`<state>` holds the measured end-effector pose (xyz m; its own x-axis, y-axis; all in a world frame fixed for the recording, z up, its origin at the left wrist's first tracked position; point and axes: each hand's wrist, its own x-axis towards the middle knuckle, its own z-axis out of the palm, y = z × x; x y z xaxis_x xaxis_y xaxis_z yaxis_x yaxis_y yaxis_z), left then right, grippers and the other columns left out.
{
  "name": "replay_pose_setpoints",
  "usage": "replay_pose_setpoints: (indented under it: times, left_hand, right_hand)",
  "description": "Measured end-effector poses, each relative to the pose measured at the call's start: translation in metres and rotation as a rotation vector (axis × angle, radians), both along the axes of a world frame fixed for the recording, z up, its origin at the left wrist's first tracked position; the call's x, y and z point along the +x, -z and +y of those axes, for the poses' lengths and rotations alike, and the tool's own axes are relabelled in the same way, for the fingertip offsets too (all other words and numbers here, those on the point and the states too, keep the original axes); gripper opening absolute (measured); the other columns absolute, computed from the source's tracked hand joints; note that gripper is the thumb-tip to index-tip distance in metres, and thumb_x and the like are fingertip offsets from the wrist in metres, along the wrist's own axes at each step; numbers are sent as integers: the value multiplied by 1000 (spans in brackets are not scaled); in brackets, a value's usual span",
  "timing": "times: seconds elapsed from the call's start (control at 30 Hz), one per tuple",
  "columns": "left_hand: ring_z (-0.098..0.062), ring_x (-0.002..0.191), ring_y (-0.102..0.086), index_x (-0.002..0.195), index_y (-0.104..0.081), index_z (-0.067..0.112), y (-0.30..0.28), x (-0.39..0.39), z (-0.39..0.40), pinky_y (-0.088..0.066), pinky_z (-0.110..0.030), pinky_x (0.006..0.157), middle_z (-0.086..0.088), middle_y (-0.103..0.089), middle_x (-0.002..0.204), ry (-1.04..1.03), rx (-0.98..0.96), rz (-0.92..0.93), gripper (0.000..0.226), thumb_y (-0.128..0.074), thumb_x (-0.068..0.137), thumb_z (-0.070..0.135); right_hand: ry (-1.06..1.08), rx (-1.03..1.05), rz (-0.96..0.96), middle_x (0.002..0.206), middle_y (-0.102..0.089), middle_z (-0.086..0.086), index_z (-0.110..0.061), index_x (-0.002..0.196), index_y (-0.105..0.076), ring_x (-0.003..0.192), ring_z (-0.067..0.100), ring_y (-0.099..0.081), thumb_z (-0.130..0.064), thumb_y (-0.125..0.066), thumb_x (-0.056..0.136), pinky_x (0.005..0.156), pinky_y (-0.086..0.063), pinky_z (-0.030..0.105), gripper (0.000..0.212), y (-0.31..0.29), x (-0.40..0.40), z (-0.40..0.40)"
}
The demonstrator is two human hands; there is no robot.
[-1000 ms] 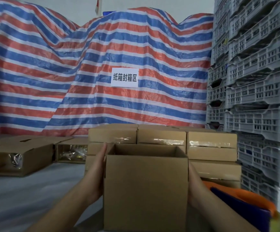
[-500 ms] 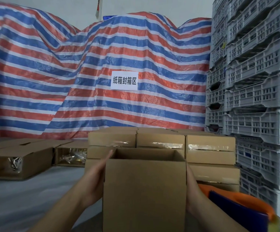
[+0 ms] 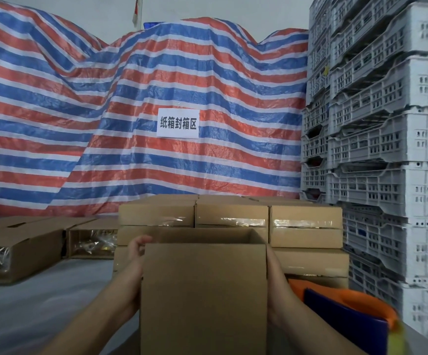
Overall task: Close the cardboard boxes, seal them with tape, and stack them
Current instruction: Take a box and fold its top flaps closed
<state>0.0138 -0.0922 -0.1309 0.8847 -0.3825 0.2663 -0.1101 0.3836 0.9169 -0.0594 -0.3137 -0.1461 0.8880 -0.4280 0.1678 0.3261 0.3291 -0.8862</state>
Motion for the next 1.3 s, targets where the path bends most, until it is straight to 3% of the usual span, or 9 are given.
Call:
replay_pose_setpoints:
  times: [0.13, 0.43, 0.67, 0.83, 0.97, 1.07, 1.17, 1.23, 1.3]
  left_hand:
    - [-23, 52, -63, 95, -62, 12, -3, 2, 0, -51, -29, 41, -20, -66, 80, 6, -7, -90, 20, -61, 78, 2]
    - [-23, 64, -71, 118, -68, 29, -1, 6, 1, -57, -30, 50, -10, -75, 87, 36, 35, -92, 36, -54, 92, 7]
    - [-26, 69, -69, 115, -68, 20, 0, 11, 2, -57, -34, 54, -18, -74, 92, 49, 62, -89, 33, -62, 85, 8]
    - [-20, 61, -67, 105, -67, 7, 2, 14, 5, -52, -30, 53, -11, -70, 74, 64, 119, -86, 38, -67, 76, 32]
    - [-23, 67, -67, 96, -71, 8, 0, 19, 6, -51, -35, 68, -10, -71, 76, -9, 243, -161, 61, -49, 81, 63]
    - [-27, 97, -70, 106, -77, 16, -7, 23, 19, -49, -41, 90, -13, -73, 103, 331, 201, -187, 88, -29, 78, 85]
    - [-30, 117, -62, 125, -66, 15, -7, 21, 22, -45, -46, 102, -14, -67, 124, 412, 233, -261, 101, -63, 56, 88]
    - [-25, 114, -65, 127, -60, 15, -5, 17, 17, -49, -40, 95, -9, -69, 122, 315, 262, -229, 110, -78, 40, 81]
    - [-21, 106, -69, 122, -61, 17, -5, 14, 14, -53, -31, 85, -6, -73, 114, 241, 243, -196, 90, -81, 52, 70]
  right_hand:
    - [-20, 7, -6, 70, -72, 6, -16, 70, -80, 64, 20, -72, -63, -40, 96, 61, -55, 30, 67, 3, 0, -3]
    - [-8, -70, 44, 70, -74, 6, -13, 73, -81, 60, 19, -72, -65, -50, 88, 56, -54, 27, 62, -4, -1, 0]
    - [-7, -290, 229, 61, -66, 3, -13, 62, -71, 55, 18, -63, -33, -53, 100, 65, -48, 32, 46, -11, -11, 2]
    - [-25, -290, 198, 59, -64, 4, -12, 59, -70, 52, 18, -62, -29, -53, 100, 62, -48, 32, 47, -12, -14, 1]
    - [-32, -282, 156, 60, -65, 5, -12, 61, -71, 51, 17, -65, -28, -53, 99, 63, -47, 35, 45, -11, -16, 3]
    - [-21, -234, 141, 61, -65, 5, -8, 73, -67, 52, 18, -63, -27, -52, 100, 63, -46, 34, 36, -13, -18, 2]
    - [-10, -203, 150, 57, -62, 3, -8, 73, -64, 47, 16, -61, -25, -50, 101, 59, -46, 32, 35, -15, -17, -2]
    - [-12, -208, 158, 56, -62, 3, -9, 74, -64, 46, 16, -60, -23, -51, 101, 56, -45, 32, 33, -15, -16, -4]
    - [-23, -211, 149, 57, -64, 4, -8, 73, -65, 46, 16, -62, -22, -51, 100, 55, -47, 30, 33, -13, -15, -7]
